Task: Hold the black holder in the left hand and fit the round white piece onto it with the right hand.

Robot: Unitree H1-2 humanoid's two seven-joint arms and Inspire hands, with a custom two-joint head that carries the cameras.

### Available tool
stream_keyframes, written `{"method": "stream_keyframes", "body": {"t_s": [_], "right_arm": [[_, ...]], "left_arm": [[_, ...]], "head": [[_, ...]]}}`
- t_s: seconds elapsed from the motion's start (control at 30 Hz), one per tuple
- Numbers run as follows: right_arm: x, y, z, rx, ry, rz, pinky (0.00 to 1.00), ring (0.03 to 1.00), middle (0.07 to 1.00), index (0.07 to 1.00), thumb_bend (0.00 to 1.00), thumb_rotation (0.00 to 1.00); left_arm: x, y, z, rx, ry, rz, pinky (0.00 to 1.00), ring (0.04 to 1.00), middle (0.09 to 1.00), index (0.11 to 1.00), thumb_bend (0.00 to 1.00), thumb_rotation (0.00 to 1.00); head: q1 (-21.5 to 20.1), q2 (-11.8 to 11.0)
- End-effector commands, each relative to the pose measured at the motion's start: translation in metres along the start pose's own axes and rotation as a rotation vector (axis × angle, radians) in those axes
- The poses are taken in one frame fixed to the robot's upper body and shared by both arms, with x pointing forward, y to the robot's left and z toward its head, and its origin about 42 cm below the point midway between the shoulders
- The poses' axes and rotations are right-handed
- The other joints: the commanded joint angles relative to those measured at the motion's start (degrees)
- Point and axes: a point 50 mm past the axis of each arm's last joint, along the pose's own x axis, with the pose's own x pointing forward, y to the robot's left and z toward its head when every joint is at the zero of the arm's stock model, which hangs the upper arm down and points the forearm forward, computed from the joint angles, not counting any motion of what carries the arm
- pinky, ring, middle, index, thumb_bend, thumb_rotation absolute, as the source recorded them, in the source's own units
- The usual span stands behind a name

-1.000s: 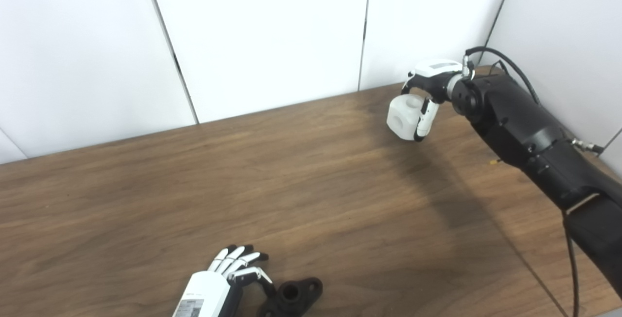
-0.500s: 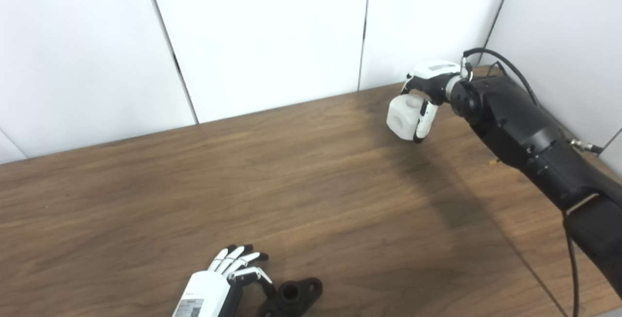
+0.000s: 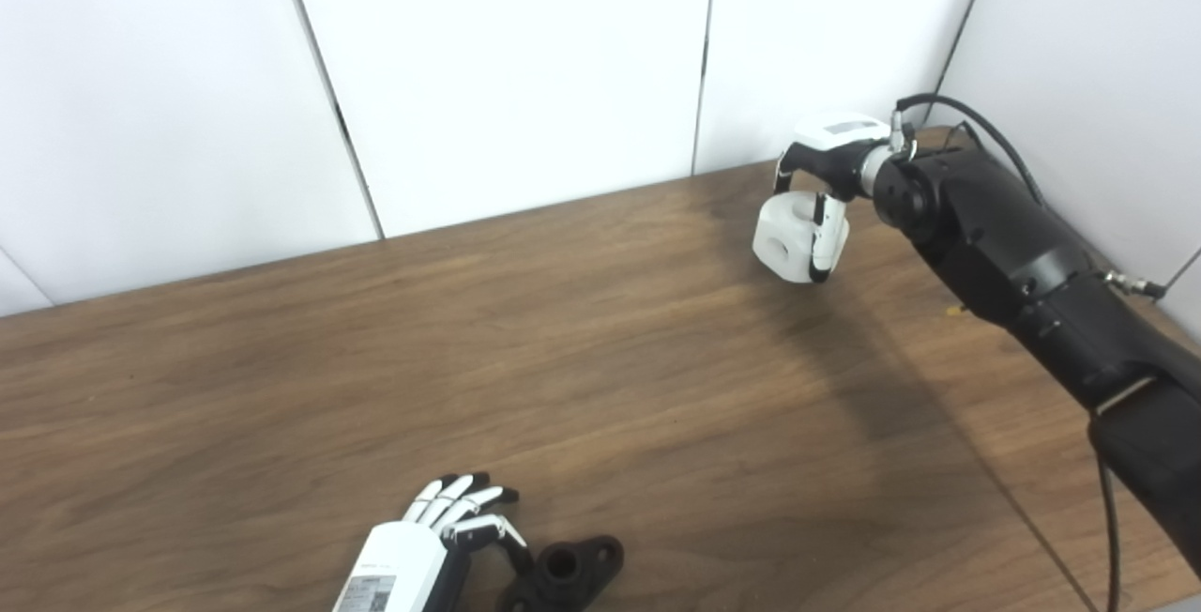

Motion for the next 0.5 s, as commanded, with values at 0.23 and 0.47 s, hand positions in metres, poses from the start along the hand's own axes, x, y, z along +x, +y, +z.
{"method": "stream_keyframes", "body": {"t_s": [0.23,0.47], "right_arm": [[-0.0035,-0.0298,-0.0044,0.001,-0.005,-0.094,0.97,1.000,0.893,0.487,0.52,0.14],[-0.0115,-0.0387,-0.0002,-0.010,-0.026,-0.107,0.99,1.000,0.891,0.487,0.52,0.14]], "left_arm": [[-0.0197,-0.0233,-0.0293,0.079,0.186,-0.176,0.93,0.893,0.807,0.489,0.52,0.05],[-0.0168,-0.0232,-0.0268,0.078,0.184,-0.176,0.93,0.895,0.809,0.489,0.52,0.05]], "head": [[0.13,-0.12],[1.19,0.16]]}}
